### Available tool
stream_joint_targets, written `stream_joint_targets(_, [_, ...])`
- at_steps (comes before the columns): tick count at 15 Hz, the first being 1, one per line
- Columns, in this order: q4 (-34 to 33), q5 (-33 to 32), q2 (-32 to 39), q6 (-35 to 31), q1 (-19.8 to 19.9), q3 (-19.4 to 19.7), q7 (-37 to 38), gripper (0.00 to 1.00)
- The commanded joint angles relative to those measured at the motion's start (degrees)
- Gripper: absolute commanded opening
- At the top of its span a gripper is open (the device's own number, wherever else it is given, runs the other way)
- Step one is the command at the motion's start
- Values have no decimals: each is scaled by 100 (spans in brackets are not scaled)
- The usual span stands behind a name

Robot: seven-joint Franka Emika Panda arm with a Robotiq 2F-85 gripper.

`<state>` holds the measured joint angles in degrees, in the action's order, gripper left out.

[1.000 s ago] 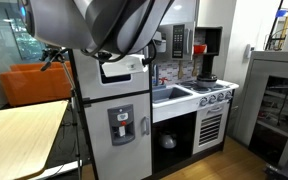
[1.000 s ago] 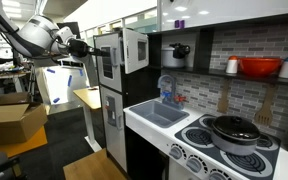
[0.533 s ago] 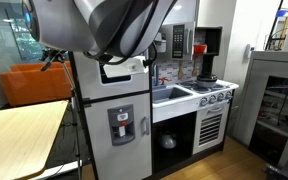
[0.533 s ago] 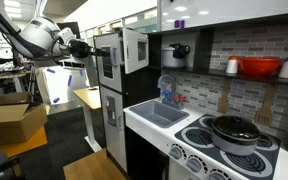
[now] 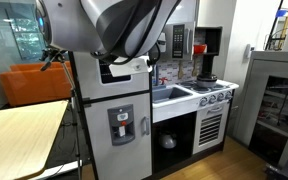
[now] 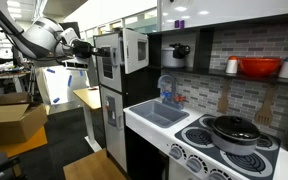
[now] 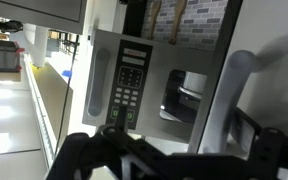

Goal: Open the freezer

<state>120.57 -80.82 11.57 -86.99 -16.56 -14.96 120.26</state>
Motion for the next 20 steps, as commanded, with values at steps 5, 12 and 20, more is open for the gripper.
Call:
stream_joint_targets(5, [-80, -3, 67, 369, -72, -17, 92, 100])
stream_joint_targets(12, [1, 325, -70, 1112, -275, -201, 37, 100])
stream_joint_targets(20, [-70, 830, -92, 1541, -437, -350, 30, 100])
